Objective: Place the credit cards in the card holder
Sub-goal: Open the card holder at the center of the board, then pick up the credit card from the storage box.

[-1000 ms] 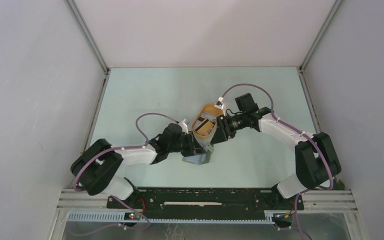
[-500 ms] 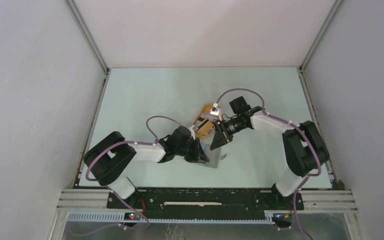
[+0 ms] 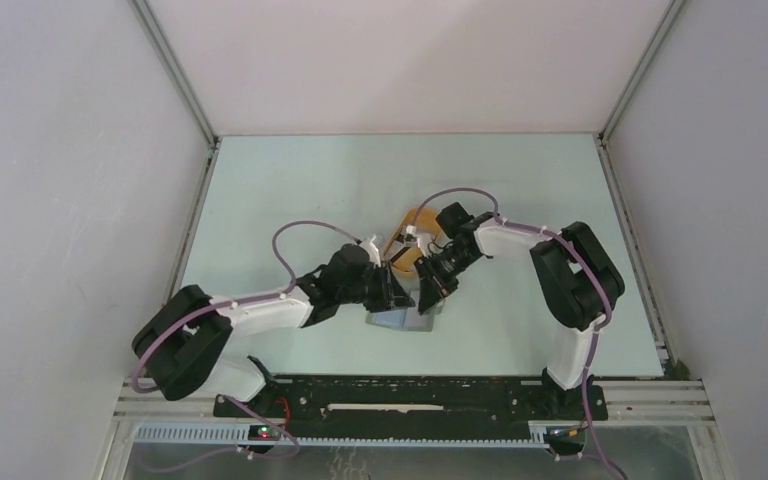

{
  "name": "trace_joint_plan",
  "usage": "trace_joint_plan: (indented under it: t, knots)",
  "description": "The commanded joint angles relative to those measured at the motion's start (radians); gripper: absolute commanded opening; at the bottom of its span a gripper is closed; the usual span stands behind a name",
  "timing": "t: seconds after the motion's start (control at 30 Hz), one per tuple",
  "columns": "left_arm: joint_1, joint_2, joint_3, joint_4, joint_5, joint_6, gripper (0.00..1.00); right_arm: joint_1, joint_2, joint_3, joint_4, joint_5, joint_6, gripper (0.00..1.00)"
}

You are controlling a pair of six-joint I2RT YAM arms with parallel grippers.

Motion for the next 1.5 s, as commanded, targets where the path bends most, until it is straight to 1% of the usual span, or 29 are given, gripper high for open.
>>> trace_joint_plan:
  t: [0.0,0.1,0.27,0.4,0.53,0.63,0.67,0.7,0.73,0.77,0.8,0.83,0.87,0.9,0.97,1.0,1.07,1.1,1.13,1.17,1.3,1.33,1.4,1.47]
  knots:
    - [0.028,-0.081,-0.015,-0.038,-0.053,0.063,0.3,-0.011,-0.069,0.075,-0.111,-0.088,-0.148,0.28]
    - [0.045,-0.134,-0.001,-0.091,-0.085,0.107,0.32,-0.036,-0.099,0.119,-0.184,-0.169,-0.226,0.3]
    - [0.09,-0.187,0.0,-0.116,-0.104,0.154,0.34,-0.084,-0.121,0.217,-0.302,-0.194,-0.316,0.32]
    - [0.115,-0.208,-0.001,-0.113,-0.115,0.178,0.35,-0.122,-0.139,0.317,-0.358,-0.146,-0.36,0.33]
    - [0.126,-0.182,-0.006,-0.075,-0.087,0.181,0.35,-0.138,-0.155,0.442,-0.396,-0.069,-0.421,0.36]
    - [0.126,-0.171,-0.021,-0.046,-0.078,0.179,0.35,-0.137,-0.183,0.532,-0.388,-0.025,-0.479,0.4]
    - [0.127,-0.178,-0.025,-0.043,-0.084,0.185,0.35,-0.137,-0.201,0.548,-0.362,-0.02,-0.509,0.45]
    - [0.129,-0.188,-0.027,-0.048,-0.096,0.195,0.35,-0.137,-0.22,0.541,-0.327,-0.027,-0.553,0.55]
    - [0.132,-0.21,-0.027,-0.057,-0.111,0.207,0.35,-0.137,-0.237,0.524,-0.293,-0.044,-0.624,0.7]
    - [0.134,-0.229,-0.025,-0.069,-0.131,0.225,0.35,-0.137,-0.248,0.508,-0.268,-0.054,-0.698,0.89]
    - [0.138,-0.251,-0.023,-0.083,-0.151,0.244,0.36,-0.133,-0.244,0.508,-0.262,-0.043,-0.777,0.98]
    - [0.144,-0.277,-0.02,-0.095,-0.176,0.267,0.36,-0.127,-0.216,0.539,-0.301,-0.022,-0.865,0.99]
    - [0.15,-0.303,-0.017,-0.11,-0.203,0.291,0.37,-0.118,-0.169,0.604,-0.37,0.008,-0.944,1.0]
    - [0.155,-0.33,-0.013,-0.125,-0.232,0.314,0.4,-0.107,-0.114,0.686,-0.447,0.037,-1.002,1.0]
    - [0.163,-0.385,-0.011,-0.146,-0.311,0.354,0.49,-0.093,0.003,0.859,-0.604,0.057,-1.092,0.96]
    - [0.165,-0.411,-0.015,-0.15,-0.382,0.369,0.57,-0.087,0.061,0.929,-0.669,0.059,-1.123,0.94]
    - [0.174,-0.454,-0.032,-0.151,-0.464,0.378,0.75,-0.075,0.149,1.027,-0.723,0.069,-1.144,0.9]
    - [0.183,-0.471,-0.04,-0.151,-0.496,0.377,0.88,-0.068,0.181,1.047,-0.727,0.083,-1.155,0.88]
    - [0.195,-0.484,-0.05,-0.149,-0.514,0.373,0.98,-0.06,0.204,1.053,-0.72,0.1,-1.165,0.87]
    - [0.211,-0.492,-0.063,-0.14,-0.505,0.374,1.0,-0.053,0.226,1.053,-0.7,0.119,-1.165,0.86]
    - [0.296,-0.473,-0.096,-0.083,-0.347,0.388,1.0,-0.029,0.315,1.082,-0.656,0.161,-1.149,0.83]
    - [0.309,-0.458,-0.103,-0.067,-0.314,0.392,0.98,-0.025,0.338,1.094,-0.655,0.168,-1.144,0.82]
    - [0.327,-0.418,-0.114,-0.013,-0.229,0.399,0.91,-0.018,0.384,1.131,-0.655,0.183,-1.141,0.79]
    - [0.334,-0.338,-0.103,0.016,-0.147,0.406,0.8,-0.015,0.434,1.168,-0.649,0.194,-1.123,0.77]
